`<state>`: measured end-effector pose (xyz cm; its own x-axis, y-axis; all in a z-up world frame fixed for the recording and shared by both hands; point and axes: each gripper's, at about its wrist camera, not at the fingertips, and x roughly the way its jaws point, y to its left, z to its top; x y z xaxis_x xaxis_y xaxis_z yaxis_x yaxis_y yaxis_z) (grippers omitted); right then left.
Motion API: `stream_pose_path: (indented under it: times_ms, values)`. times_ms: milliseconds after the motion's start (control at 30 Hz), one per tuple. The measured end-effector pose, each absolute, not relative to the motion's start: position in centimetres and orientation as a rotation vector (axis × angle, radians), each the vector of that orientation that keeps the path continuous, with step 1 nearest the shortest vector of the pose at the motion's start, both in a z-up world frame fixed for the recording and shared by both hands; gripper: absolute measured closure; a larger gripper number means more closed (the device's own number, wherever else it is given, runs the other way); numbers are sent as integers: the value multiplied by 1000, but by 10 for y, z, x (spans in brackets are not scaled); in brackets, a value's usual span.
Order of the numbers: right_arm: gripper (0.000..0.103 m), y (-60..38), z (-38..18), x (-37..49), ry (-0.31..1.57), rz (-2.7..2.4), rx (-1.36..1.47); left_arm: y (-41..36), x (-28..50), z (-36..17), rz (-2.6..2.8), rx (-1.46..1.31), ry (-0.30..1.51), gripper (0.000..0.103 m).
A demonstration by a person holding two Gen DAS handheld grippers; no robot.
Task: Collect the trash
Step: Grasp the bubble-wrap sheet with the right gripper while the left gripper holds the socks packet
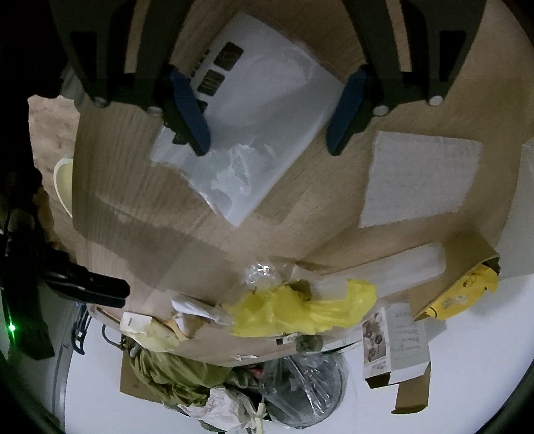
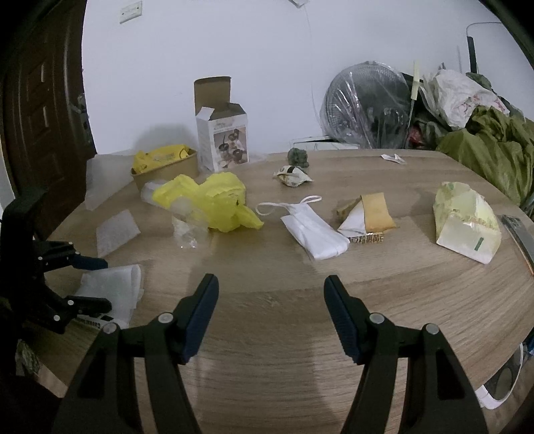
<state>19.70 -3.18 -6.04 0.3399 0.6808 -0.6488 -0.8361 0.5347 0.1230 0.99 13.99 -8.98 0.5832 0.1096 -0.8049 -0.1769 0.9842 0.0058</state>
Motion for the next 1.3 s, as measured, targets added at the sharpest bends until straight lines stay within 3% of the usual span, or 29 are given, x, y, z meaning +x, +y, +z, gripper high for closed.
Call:
stream_pose_path:
  times_ms: [133, 433, 867, 1000, 1300]
  values:
    - [39, -28, -61, 197, 716, 1008, -255, 139, 6, -89, 172, -65, 925, 62]
    - [39, -10, -62, 181, 722, 1063, -287, 129, -6, -83, 170, -39, 891, 97]
    - [40, 56, -56, 143, 707, 1223, -378, 162, -69, -37, 352, -142, 674, 99]
    - [52, 86, -57, 127, 711, 1288, -424, 178, -92, -30, 442, -197, 613, 99]
    - [54, 168, -67, 104, 795, 1462, -526, 201, -136, -24, 556, -283, 498, 99]
